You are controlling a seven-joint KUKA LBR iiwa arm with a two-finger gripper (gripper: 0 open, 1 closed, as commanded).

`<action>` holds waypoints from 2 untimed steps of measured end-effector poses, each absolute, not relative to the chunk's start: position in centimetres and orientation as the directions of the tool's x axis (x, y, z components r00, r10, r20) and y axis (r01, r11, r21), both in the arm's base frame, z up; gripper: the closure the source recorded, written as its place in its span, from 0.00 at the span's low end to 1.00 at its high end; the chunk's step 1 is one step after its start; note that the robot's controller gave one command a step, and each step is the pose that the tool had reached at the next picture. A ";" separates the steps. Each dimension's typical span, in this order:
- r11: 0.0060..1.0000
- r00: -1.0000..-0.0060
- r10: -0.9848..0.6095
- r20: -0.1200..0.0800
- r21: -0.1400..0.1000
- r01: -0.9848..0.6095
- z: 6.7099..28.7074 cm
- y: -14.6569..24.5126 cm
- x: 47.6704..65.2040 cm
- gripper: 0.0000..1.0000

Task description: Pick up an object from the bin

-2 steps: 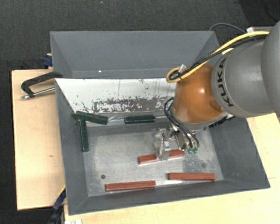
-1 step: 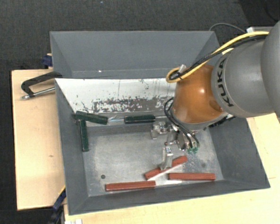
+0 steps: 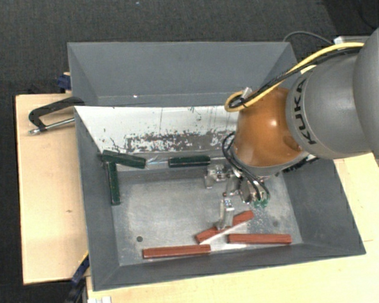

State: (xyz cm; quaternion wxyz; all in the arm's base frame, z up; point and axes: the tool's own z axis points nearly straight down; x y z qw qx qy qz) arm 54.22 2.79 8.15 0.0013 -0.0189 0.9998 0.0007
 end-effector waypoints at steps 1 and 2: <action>0.997 -0.997 -0.074 -0.001 0.001 -0.074 9.3 1.6 51.3 0.00; 0.994 -0.994 -0.105 0.000 0.001 -0.105 7.4 5.3 50.1 1.00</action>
Offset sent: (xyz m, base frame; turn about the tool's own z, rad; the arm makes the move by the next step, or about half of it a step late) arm -0.0419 0.0242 -0.0077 -0.0673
